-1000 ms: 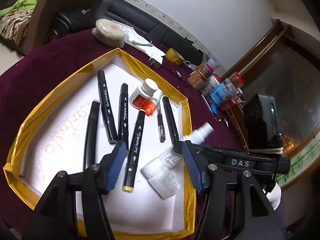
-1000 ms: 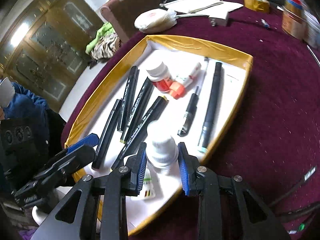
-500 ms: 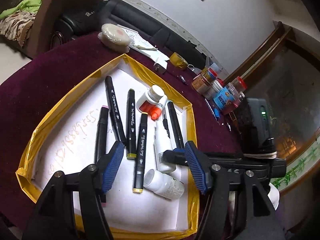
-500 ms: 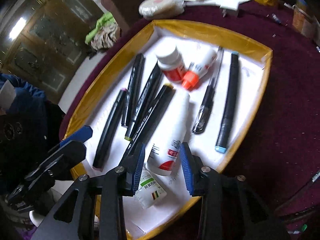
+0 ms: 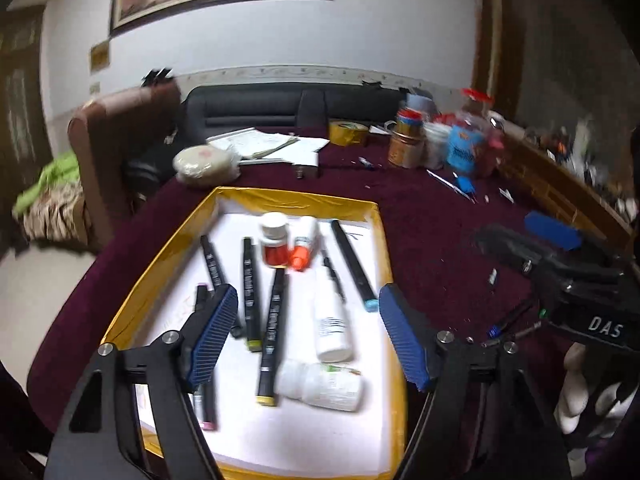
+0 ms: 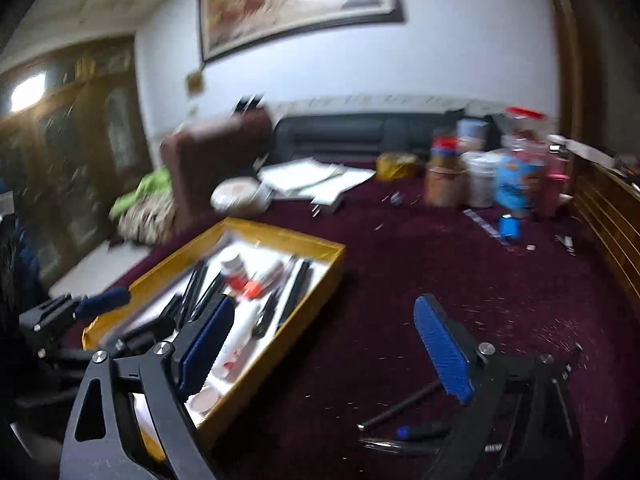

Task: Organize rigid objects
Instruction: 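Move both open tools from the tray back over the remaining pens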

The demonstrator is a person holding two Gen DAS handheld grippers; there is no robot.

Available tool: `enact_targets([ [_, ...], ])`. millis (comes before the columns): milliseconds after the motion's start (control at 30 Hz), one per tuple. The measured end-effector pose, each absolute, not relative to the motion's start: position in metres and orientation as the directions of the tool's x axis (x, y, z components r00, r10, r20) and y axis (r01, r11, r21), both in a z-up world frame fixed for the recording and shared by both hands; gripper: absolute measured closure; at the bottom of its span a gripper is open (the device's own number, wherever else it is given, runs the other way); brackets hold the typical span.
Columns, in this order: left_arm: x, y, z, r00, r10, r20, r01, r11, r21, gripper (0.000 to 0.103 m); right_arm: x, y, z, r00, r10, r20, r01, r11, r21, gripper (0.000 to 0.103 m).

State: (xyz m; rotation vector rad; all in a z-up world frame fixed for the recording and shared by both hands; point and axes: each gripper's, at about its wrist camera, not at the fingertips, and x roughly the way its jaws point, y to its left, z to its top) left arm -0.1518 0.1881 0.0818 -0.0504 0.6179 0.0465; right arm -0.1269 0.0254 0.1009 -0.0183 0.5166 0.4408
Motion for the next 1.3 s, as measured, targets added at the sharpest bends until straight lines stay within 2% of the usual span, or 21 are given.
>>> enact_targets([
  [200, -0.146, 0.156, 0.076, 0.779, 0.025, -0.627, -0.008, 1.0, 0.03, 0.03, -0.121, 0.004, 0.097, 0.795, 0.368, -0.482, -0.36, 0.926, 0.112, 0.014],
  [367, -0.146, 0.138, 0.076, 0.767, 0.046, -0.64, 0.001, 0.997, 0.073, 0.03, -0.119, -0.022, 0.089, 0.787, 0.365, -0.497, -0.313, 0.931, 0.187, 0.014],
  [700, -0.142, 0.116, 0.071, 0.746, 0.058, -0.663, 0.03, 0.992, 0.121, 0.03, -0.12, -0.047, 0.081, 0.774, 0.367, -0.516, -0.282, 0.929, 0.238, 0.014],
  [1133, -0.136, 0.114, 0.062, 0.721, 0.047, -0.692, 0.047, 0.992, 0.115, 0.03, -0.114, -0.048, 0.074, 0.758, 0.37, -0.537, -0.275, 0.928, 0.252, 0.014],
  [1300, -0.132, 0.113, 0.056, 0.698, -0.031, -0.715, 0.094, 0.994, 0.048, 0.03, -0.111, -0.048, 0.069, 0.749, 0.368, -0.551, -0.27, 0.929, 0.254, 0.014],
])
